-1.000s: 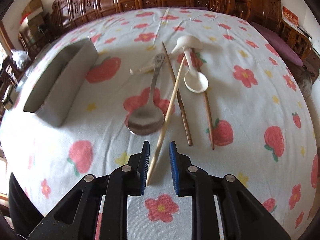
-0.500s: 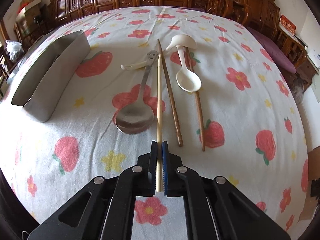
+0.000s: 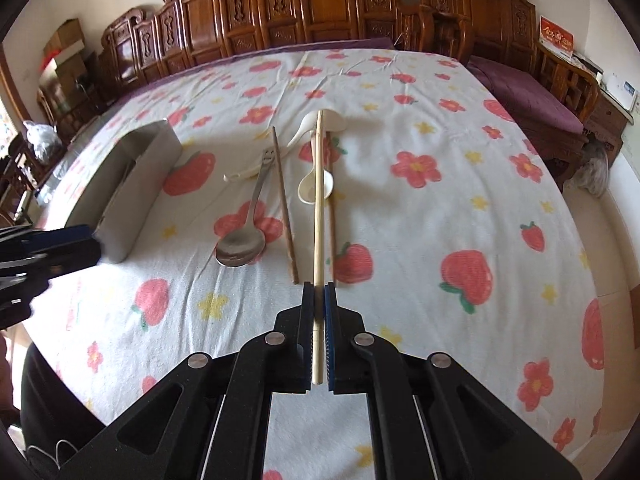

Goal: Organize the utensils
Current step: 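Grasp a metal spoon with the left tool while the right tool holds the chopstick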

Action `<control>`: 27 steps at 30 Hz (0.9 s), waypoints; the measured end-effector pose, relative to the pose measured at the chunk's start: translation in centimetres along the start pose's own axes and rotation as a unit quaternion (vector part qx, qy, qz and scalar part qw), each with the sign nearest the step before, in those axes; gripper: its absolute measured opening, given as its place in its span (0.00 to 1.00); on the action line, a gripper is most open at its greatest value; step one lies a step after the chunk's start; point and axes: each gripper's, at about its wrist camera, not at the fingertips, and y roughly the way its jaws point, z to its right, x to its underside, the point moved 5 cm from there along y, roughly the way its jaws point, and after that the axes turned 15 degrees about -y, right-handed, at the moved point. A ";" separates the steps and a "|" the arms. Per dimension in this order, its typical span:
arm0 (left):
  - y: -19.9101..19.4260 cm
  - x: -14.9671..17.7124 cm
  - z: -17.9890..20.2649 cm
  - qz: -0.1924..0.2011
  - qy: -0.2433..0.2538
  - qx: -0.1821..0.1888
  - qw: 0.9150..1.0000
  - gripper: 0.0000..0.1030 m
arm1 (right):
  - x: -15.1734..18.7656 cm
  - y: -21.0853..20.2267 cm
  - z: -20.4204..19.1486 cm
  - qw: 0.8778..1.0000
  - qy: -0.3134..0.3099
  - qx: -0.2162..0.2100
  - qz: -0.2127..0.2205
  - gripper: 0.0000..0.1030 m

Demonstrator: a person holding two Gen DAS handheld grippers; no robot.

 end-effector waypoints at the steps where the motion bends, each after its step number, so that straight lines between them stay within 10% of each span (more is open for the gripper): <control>1: 0.6 -0.2 0.5 -0.002 0.001 -0.001 1.000 0.31 | 0.1 -0.3 0.2 1.000 0.001 0.000 0.002 0.05; 27: 10.7 -1.6 3.0 -0.100 -0.096 -0.015 0.990 0.37 | 0.3 -2.1 3.7 0.999 0.019 -0.007 0.027 0.06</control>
